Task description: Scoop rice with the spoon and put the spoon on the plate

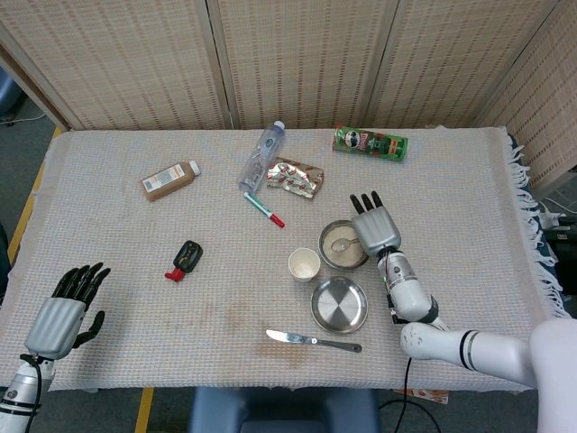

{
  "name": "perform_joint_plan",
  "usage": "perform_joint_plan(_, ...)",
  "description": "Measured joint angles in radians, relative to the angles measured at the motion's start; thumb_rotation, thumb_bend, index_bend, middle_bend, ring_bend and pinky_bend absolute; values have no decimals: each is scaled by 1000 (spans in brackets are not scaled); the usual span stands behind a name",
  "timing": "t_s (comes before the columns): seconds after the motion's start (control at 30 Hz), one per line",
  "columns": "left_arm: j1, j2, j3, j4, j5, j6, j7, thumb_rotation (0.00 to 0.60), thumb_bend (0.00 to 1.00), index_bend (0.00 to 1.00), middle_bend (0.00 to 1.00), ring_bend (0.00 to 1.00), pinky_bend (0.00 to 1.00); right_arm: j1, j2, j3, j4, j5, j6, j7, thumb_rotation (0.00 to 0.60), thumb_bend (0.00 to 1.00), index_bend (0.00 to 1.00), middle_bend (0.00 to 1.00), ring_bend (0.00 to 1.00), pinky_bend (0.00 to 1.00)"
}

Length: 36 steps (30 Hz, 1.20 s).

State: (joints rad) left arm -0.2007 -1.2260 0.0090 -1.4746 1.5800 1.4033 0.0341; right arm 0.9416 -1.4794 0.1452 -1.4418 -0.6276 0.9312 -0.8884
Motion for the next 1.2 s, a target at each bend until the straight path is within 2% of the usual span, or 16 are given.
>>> perform_joint_plan(0.33,-1,3,2,2,5,2,-8,600,490,0,0,0,83,53,21,14,-107,39,31,-29,600,327,600,0,0,0)
perform_joint_plan(0.77,2,9,3,0,9,8,-16,600,490,0,0,0,84,121,-25,2,-150,70,93,-125,600,327,600,0,0,0)
perform_joint_plan(1.2,2,14,5,-2,16,13,-22,600,490,0,0,0,83,205,-95,-97,-192,-2,284,-485,600,327,598,0,0,0)
